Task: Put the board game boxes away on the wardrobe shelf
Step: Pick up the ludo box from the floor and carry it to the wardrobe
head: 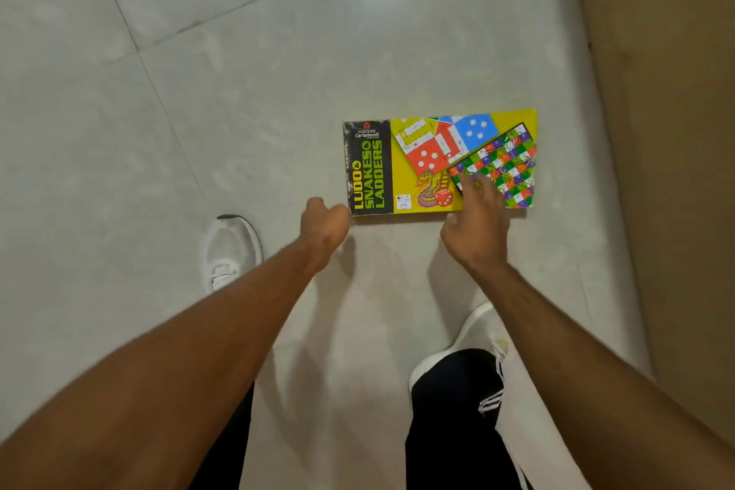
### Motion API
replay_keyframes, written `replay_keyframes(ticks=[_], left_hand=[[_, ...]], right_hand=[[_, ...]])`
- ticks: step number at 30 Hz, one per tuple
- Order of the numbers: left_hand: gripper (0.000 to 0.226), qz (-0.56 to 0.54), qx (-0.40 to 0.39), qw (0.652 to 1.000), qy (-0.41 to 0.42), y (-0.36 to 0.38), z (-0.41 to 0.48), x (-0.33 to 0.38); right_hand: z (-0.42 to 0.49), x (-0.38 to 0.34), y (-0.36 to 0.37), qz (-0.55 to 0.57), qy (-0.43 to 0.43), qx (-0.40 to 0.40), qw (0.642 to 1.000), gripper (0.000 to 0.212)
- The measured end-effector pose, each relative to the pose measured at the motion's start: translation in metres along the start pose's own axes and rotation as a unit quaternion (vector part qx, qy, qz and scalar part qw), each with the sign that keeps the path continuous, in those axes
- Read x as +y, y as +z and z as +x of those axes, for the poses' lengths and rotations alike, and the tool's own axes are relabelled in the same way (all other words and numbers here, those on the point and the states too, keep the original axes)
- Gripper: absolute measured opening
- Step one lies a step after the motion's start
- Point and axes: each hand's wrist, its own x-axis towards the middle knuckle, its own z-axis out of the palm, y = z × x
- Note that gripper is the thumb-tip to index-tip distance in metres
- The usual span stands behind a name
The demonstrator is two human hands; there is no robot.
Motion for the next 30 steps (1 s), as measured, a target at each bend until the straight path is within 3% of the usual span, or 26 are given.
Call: replay_keyframes(ticks=[2,4,7,10,15,19,24,30], left_hand=[[0.04,-0.049,-0.064,0.994,-0.072,0.006,0.0,-0.002],[0.024,-0.118,-0.117,0.982,-0.084,0.013,-0.002,0.001],[0.018,-0.247,-0.057,0.967,-0.018,0.018,0.005,0.006],[0.026,-0.311,-0.021,0.949,0.038,0.014,0.01,0.008],[0.047,-0.207,-0.094,0.973,0.028,0.012,0.008,-0.002],[0.042,-0.14,-0.14,0.98,0.03,0.019,0.004,-0.001],[0.045,-0.144,-0.149,0.977,0.056,0.016,-0.009,0.006],[0.054,-0.123,-0.135,0.971,0.157,-0.039,-0.085,0.02]], right_hand=[[0.012,0.002,0.001,-0.054,0.016,-0.035,0.998,0.075],[0.012,0.002,0.006,-0.075,0.029,-0.074,0.994,0.076],[-0.004,-0.001,0.014,-0.069,0.016,-0.097,0.993,0.069],[-0.017,-0.005,0.018,0.031,0.007,-0.128,0.991,0.057],[-0.007,-0.01,0.016,0.038,0.047,-0.005,0.998,0.067],[0.023,-0.012,0.018,0.062,0.141,-0.056,0.986,0.085],[0.026,-0.015,0.019,0.2,0.145,-0.088,0.965,0.04],[-0.053,-0.039,-0.036,0.306,0.122,-0.072,0.941,0.044]])
